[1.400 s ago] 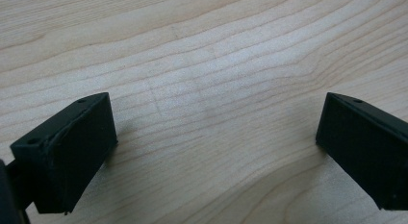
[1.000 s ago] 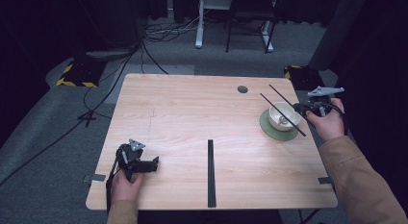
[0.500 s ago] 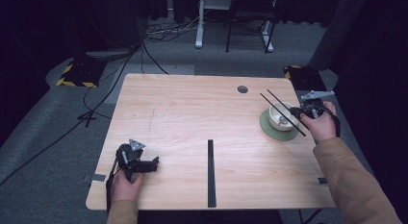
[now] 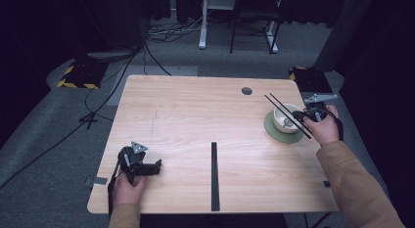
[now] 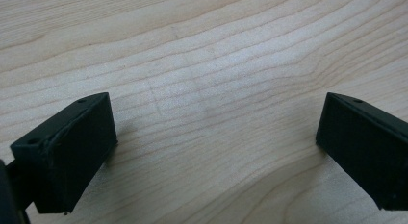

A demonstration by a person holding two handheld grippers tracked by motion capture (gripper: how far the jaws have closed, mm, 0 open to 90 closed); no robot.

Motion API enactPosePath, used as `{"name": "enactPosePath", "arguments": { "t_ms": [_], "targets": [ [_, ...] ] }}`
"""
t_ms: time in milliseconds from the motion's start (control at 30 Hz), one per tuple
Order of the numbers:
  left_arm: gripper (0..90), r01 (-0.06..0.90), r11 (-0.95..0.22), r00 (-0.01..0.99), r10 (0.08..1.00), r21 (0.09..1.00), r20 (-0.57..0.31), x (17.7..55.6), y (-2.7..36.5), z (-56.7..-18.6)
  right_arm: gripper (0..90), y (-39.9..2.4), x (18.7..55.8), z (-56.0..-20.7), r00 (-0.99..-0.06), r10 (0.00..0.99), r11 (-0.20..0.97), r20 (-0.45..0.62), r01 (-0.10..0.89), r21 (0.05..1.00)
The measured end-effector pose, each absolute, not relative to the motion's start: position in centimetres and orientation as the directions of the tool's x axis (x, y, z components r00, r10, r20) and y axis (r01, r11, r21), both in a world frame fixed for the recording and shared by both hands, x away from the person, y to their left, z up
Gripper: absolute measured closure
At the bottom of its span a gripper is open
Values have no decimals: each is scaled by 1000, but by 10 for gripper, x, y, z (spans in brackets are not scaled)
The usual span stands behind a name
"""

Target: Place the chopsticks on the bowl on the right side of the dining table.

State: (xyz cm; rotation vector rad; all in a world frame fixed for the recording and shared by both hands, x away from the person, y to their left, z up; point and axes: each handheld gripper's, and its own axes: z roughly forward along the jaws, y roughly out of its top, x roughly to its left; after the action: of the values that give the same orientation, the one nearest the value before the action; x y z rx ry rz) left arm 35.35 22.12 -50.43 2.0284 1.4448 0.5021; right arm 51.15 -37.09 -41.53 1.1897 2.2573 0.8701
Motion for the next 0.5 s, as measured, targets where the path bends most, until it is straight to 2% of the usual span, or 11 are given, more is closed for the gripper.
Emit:
{"name": "enactPosePath", "arguments": {
  "t_ms": [200, 333, 500],
  "targets": [
    [7, 717, -234, 339, 940, 657, -34, 354, 221, -504, 863, -374, 514, -419, -535, 840, 431, -86, 564, 704],
    [7, 717, -234, 338, 940, 657, -34, 354, 221, -504, 808, -374, 513, -417, -524, 849, 410, -73, 565, 716],
    [7, 717, -234, 339, 940, 657, -34, 354, 221, -504, 605, -373, 513, -414, -502, 864, 358, -33, 568, 741]
  ]
}}
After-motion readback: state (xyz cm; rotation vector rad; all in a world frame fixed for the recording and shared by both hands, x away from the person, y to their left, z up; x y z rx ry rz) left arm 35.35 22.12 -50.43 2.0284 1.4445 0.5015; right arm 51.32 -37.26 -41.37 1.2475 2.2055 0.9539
